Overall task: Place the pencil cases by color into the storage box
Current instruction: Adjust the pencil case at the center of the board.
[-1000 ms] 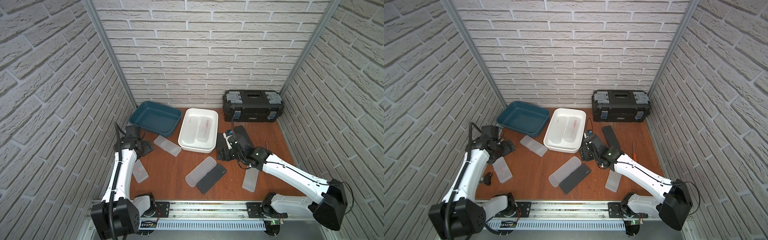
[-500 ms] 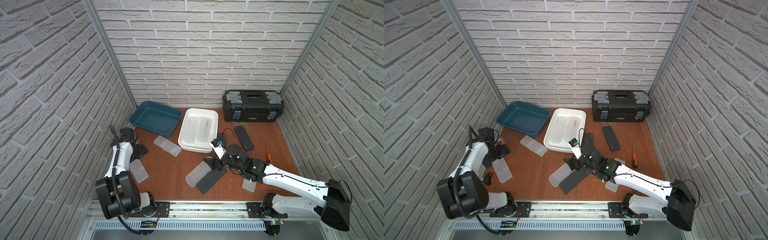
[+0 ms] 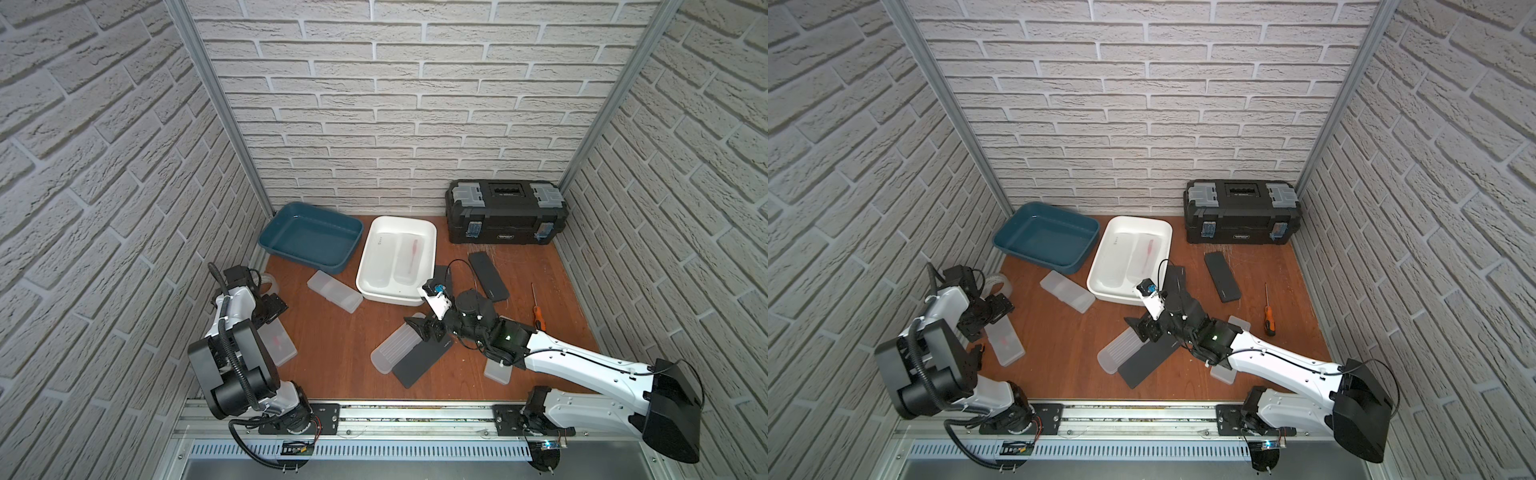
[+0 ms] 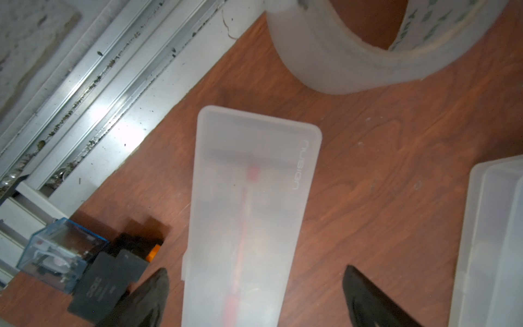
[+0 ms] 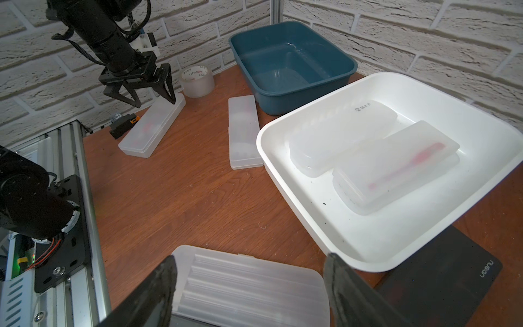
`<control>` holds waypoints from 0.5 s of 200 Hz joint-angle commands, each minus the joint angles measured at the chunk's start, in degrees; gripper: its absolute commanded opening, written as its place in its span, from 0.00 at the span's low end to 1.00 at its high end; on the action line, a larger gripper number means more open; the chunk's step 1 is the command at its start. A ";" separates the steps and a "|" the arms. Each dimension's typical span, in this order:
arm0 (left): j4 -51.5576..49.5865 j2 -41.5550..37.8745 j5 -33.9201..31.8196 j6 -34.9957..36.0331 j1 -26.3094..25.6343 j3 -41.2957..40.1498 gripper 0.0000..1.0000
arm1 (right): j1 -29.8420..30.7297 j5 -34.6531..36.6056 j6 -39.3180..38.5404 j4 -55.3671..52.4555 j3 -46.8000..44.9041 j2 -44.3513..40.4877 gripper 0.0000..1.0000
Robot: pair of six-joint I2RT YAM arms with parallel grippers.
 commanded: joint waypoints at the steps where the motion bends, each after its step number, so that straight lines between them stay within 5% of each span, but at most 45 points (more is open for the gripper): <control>1: 1.81 1.40 1.50 2.13 0.50 1.80 0.95 | 0.55 -1.35 0.68 2.08 1.00 -1.60 0.82; 100: 5.81 2.71 -0.13 5.80 1.13 0.50 0.98 | 4.62 2.71 -0.19 -1.46 0.16 -5.27 0.82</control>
